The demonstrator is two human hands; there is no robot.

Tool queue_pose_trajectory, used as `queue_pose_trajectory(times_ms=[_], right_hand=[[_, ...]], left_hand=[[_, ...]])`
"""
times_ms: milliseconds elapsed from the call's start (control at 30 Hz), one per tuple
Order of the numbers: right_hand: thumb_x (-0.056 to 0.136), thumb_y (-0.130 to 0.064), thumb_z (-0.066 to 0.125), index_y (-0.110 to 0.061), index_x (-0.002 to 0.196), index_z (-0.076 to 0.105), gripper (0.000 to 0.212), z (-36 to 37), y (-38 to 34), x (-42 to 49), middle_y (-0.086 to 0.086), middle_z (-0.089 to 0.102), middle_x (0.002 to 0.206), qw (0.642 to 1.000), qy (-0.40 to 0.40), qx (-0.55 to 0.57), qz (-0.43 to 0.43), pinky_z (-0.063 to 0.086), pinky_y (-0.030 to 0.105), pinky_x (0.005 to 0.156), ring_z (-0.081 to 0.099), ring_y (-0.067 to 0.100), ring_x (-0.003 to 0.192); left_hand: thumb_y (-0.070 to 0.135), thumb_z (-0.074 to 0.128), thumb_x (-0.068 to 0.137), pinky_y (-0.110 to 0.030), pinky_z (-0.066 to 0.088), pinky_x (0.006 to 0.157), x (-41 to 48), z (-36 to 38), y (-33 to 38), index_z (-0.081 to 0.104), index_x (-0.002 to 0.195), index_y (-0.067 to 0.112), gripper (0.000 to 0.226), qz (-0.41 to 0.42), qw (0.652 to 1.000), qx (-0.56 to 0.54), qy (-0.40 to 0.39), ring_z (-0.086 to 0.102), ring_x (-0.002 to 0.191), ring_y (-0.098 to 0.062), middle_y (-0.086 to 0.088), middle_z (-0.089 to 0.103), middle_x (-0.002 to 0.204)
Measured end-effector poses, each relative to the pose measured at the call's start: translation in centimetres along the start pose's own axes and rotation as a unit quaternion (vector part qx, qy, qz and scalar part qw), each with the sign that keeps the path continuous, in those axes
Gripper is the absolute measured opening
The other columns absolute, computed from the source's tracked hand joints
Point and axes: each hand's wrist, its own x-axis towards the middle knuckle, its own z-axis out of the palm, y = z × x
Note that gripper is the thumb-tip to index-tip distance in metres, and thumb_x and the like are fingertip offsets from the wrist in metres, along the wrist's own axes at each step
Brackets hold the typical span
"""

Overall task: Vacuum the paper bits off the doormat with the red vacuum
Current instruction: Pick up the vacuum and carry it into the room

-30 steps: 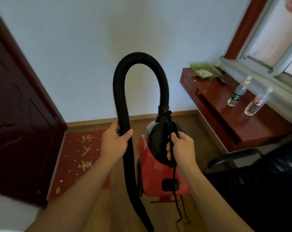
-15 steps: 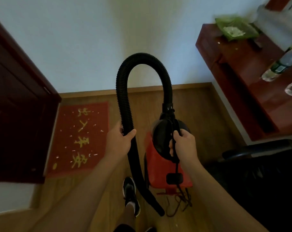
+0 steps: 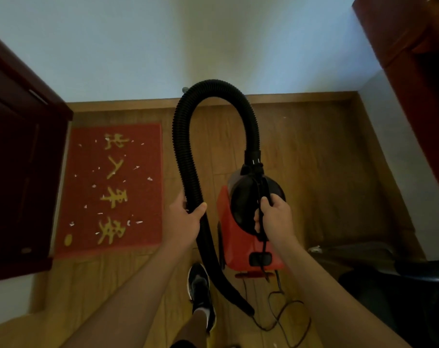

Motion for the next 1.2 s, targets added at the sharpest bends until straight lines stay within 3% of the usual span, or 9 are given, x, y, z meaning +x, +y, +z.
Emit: queue_pose_trajectory(times_ms=[133,333,467,700,833,967,1200], right_hand=[[0.108,-0.022,0.04,-0.009,0.09,0.057,0.028,2.6,1.4,5.2,0.004,0.055,0.064,1.0,0.002,-0.011,0.005,0.043,0.027,0.046,0.048,0.016,0.049],[0.108,-0.021,0.042,-0.009,0.089,0.058,0.028,5.4,5.6,12.8,0.007,0.055,0.065,1.0,0.002,-0.006,0.026,0.043,0.028,0.046,0.048,0.018,0.05],[0.108,-0.021,0.041,-0.007,0.089,0.056,0.028,6.6,9.2,16.8,0.006,0.053,0.064,0.999,-0.01,-0.016,0.03,0.041,0.027,0.045,0.047,0.016,0.049],[0.108,-0.02,0.04,-0.008,0.091,0.058,0.027,7.4,15.2,22.6,0.008,0.054,0.067,0.998,0.002,-0.025,0.052,0.041,0.022,0.04,0.047,0.014,0.045],[0.108,-0.019,0.04,-0.004,0.097,0.059,0.027,7.8,18.1,25.0,0.01,0.053,0.069,0.998,0.007,-0.018,0.061,0.04,0.022,0.04,0.046,0.013,0.046],[0.108,-0.019,0.04,-0.001,0.1,0.059,0.027,8.4,20.5,27.2,0.011,0.053,0.069,0.998,0.005,-0.022,0.062,0.038,0.022,0.039,0.044,0.012,0.044],[0.108,-0.017,0.039,-0.002,0.098,0.058,0.025,9.4,23.4,29.4,0.012,0.053,0.065,0.998,-0.01,-0.022,0.06,0.039,0.023,0.039,0.044,0.011,0.04]], left_hand=[[0.021,0.068,0.097,-0.013,0.052,0.065,4.9,1.0,-3.1,0.053,0.142,0.03,0.048,-0.016,1.0,0.004,-0.003,0.068,0.089,0.0,0.017,0.069,0.104],[0.021,0.067,0.098,-0.007,0.05,0.062,10.1,3.5,-9.3,0.056,0.13,0.035,0.037,-0.036,0.999,0.002,-0.005,0.063,0.081,0.017,0.019,0.068,0.103],[0.019,0.067,0.097,-0.016,0.057,0.07,12.5,6.0,-13.8,0.059,0.122,0.033,0.03,-0.052,0.999,-0.011,0.003,0.065,0.083,0.01,0.014,0.069,0.1],[0.019,0.066,0.098,-0.017,0.05,0.07,16.3,10.5,-19.8,0.06,0.124,0.03,0.029,-0.077,0.997,-0.023,0.0,0.067,0.09,-0.003,0.011,0.07,0.102],[0.018,0.066,0.098,-0.006,0.048,0.063,17.9,12.6,-22.0,0.06,0.12,0.03,0.025,-0.081,0.996,-0.026,0.001,0.066,0.087,0.0,0.012,0.069,0.1],[0.019,0.067,0.098,-0.012,0.05,0.067,19.2,14.4,-25.2,0.061,0.112,0.032,0.02,-0.099,0.994,-0.035,0.007,0.068,0.085,0.001,0.013,0.07,0.097],[0.016,0.066,0.098,-0.007,0.049,0.068,20.3,15.2,-28.4,0.061,0.123,0.022,0.026,-0.096,0.995,-0.015,0.016,0.063,0.081,0.012,0.016,0.065,0.098]])
